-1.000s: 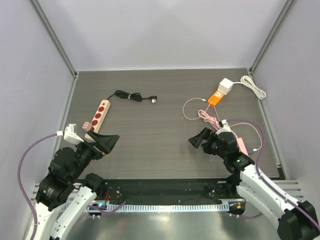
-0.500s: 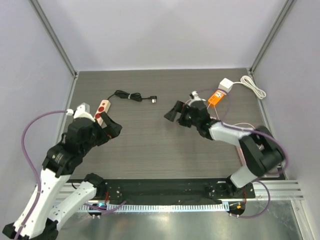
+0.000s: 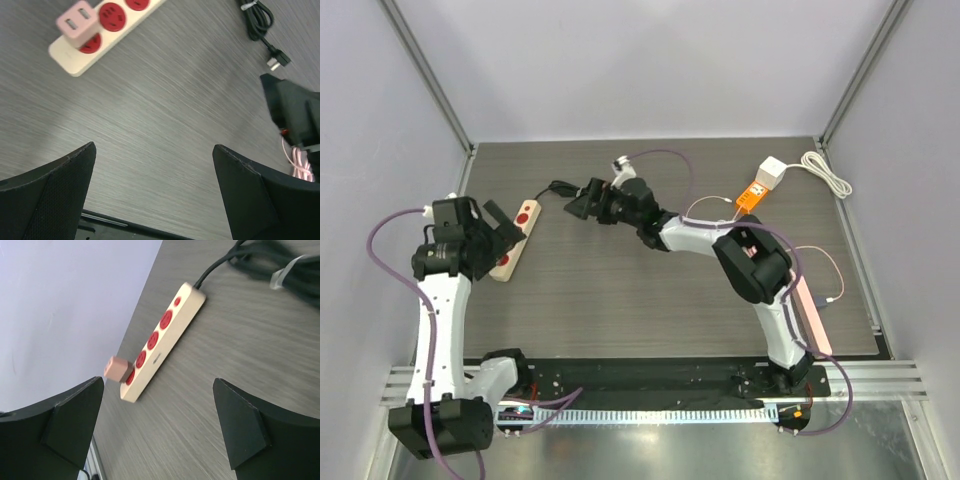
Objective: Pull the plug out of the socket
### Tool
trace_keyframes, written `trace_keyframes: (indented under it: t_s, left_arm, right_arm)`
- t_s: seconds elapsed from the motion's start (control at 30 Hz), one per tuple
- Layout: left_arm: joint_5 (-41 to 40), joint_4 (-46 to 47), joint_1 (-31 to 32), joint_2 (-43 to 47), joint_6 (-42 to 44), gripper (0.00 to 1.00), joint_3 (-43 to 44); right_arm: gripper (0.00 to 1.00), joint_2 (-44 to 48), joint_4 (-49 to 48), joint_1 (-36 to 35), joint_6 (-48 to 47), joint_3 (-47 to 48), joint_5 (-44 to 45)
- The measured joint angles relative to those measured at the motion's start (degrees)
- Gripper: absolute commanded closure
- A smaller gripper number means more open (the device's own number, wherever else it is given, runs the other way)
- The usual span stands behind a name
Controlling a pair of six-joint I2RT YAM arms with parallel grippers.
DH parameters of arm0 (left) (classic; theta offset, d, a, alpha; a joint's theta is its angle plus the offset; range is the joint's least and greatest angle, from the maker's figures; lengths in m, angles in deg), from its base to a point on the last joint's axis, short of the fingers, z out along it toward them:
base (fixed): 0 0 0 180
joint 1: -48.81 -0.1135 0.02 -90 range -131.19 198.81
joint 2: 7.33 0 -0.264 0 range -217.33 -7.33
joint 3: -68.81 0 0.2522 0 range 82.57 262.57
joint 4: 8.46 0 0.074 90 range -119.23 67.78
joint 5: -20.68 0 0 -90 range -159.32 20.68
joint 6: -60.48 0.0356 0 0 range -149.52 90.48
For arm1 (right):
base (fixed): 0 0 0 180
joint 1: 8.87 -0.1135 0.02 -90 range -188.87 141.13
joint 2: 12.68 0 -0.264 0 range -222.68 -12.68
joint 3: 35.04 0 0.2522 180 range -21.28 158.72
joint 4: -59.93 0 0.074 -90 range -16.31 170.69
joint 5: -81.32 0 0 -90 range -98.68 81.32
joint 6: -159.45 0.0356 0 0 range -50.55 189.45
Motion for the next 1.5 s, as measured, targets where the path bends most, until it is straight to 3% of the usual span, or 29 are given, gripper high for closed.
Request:
trace_keyframes:
  t_s: [0.13,0.43,0.8,1.07,1.5]
  left_arm:
    - [4.6,1.0,-6.4,2.1,1.8,0.00,-4.3]
    - [4.3,5.3,-6.9,14.4,-1.6,0.00,-15.5]
    - [3.6,5.2,-7.1,15.1,0.0,0.00,-11.4]
    - [0.0,4.9,-7.1,16.0,1.1,0.00,-9.9]
    - [-0.2,4.0,-7.1,13.9,1.5,0.00,-5.1]
  right_arm:
    - [0.04,-5.6,2.2,-3.8,-2.8,5.2,-1.4]
    - [0.07,-16.7,8.2,-8.1,-3.9,17.2,-3.0]
    - [0.14,-33.3,11.1,-8.4,9.6,40.5,-2.4]
    - [0.20,-36.7,15.5,-9.8,19.4,47.1,3.8]
    - [0.30,-41.8,20.5,-12.7,26.7,56.3,11.3]
